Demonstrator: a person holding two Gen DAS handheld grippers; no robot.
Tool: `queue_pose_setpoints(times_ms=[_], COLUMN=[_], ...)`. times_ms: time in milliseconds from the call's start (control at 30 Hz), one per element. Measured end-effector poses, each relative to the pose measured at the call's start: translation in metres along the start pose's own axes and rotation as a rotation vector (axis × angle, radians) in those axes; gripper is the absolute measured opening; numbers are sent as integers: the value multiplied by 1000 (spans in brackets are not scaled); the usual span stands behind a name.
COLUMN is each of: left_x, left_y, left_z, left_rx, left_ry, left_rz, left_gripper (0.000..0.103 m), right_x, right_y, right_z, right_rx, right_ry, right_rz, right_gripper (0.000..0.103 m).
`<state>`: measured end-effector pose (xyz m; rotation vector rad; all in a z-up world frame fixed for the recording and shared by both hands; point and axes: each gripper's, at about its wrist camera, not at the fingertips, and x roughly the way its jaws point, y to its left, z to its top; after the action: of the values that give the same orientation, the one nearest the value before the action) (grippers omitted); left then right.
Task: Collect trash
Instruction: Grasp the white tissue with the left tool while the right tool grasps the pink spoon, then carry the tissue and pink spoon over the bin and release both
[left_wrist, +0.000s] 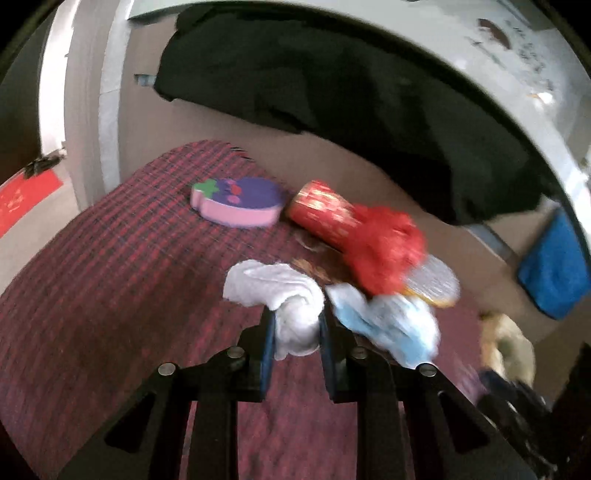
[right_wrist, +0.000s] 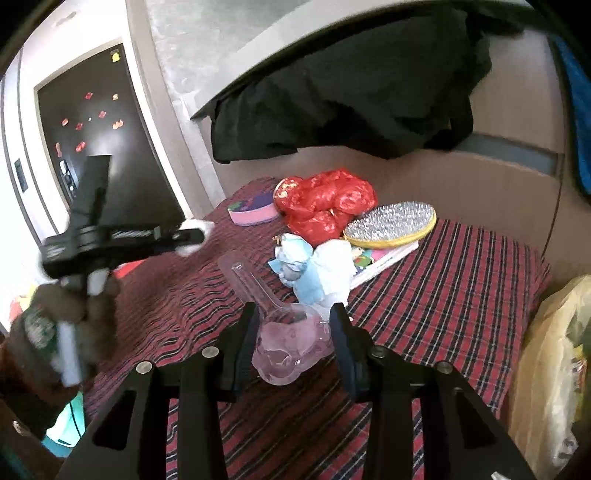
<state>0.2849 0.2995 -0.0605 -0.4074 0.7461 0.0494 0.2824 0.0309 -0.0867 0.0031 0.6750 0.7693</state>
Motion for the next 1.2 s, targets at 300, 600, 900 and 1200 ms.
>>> queue_pose_setpoints(times_ms=[300, 600, 900, 1200], left_x=[-44, -57, -84, -89], left_y=[-43, -81, -153, -263], left_z=[-47, -56, -49, -49], left_rx=[74, 147, 260, 391], left_ry=[-32, -68, -188, -257], left_rz=[-82, -90, -106, -176], left_gripper=[22, 22, 22, 23], right_x=[-31, -73, -127, -207], right_y=[12, 1, -12, -57], right_z=[-1, 5, 22, 33], right_rx=[-57, -48, -71, -57], right_ry=[-17, -92, -206, -310], right_rz=[-78, -139, -214, -362], right_gripper=[36, 36, 36, 36])
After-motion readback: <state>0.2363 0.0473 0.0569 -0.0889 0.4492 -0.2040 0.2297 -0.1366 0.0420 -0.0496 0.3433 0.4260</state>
